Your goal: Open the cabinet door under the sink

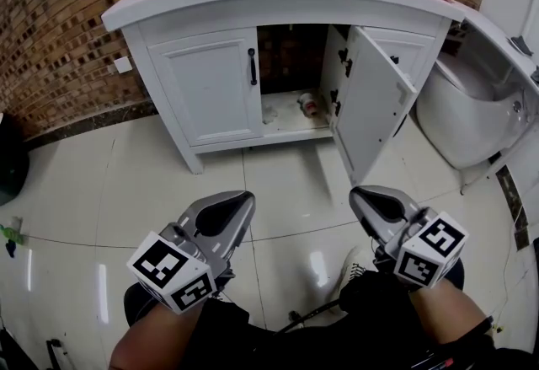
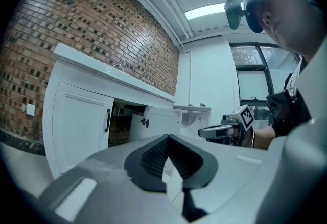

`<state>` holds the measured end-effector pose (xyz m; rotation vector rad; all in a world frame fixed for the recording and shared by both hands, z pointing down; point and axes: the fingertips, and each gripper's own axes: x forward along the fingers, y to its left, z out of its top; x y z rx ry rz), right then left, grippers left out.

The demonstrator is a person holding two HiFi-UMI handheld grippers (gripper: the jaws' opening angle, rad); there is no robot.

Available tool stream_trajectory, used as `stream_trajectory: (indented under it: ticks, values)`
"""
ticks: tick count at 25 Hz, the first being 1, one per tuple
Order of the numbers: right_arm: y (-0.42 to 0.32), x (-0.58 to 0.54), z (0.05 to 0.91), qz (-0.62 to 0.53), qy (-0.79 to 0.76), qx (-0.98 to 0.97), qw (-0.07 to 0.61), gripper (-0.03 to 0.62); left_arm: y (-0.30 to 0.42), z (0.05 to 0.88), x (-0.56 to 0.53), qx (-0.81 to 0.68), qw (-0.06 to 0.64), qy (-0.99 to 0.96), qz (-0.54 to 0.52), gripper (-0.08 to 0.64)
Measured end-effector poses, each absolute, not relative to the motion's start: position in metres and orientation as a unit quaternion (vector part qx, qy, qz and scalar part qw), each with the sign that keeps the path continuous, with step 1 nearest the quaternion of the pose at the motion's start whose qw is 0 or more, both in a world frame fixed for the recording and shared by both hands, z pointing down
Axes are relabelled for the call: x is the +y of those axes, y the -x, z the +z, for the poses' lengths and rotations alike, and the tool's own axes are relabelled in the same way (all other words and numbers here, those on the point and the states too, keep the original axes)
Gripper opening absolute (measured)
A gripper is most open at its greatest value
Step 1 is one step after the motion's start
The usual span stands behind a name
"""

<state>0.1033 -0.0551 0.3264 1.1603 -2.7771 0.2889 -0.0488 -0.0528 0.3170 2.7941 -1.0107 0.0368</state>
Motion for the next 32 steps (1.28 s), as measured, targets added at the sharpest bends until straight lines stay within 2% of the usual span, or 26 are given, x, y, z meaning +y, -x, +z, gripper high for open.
stream_trajectory:
  ticks: [32]
  values:
    - [-0.104,-0.049,0.325,0.094,-0.378,-0.919,0.065,0.008,0.033,0.317,-0.054,-0.323,0.084,-0.943,0.015,0.003]
